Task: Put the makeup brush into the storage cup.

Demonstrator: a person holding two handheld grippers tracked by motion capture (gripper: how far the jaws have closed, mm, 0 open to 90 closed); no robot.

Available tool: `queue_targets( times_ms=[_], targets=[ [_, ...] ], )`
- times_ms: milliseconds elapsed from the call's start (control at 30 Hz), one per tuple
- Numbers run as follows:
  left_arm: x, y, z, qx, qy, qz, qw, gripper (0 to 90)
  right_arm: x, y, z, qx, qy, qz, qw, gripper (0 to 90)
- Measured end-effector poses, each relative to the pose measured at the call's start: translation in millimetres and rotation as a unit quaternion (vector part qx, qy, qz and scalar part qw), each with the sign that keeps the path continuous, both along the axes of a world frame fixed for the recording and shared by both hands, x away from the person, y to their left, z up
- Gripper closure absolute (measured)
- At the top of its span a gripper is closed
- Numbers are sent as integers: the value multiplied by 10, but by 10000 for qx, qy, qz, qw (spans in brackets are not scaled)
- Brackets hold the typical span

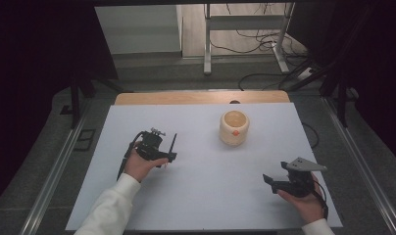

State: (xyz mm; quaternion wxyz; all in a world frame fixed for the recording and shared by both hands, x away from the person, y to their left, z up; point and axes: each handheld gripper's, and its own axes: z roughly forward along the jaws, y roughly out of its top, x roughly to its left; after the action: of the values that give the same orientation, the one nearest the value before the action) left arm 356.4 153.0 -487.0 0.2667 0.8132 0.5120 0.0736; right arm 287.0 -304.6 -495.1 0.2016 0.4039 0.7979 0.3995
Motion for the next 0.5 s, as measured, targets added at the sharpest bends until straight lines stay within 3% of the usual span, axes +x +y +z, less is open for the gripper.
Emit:
queue_targets(
  times_ms=[500],
  targets=[
    [167,-38,-109,151,247,62,9996,227,-2,-5,2,-49,-28,-23,10000,155]
  ],
)
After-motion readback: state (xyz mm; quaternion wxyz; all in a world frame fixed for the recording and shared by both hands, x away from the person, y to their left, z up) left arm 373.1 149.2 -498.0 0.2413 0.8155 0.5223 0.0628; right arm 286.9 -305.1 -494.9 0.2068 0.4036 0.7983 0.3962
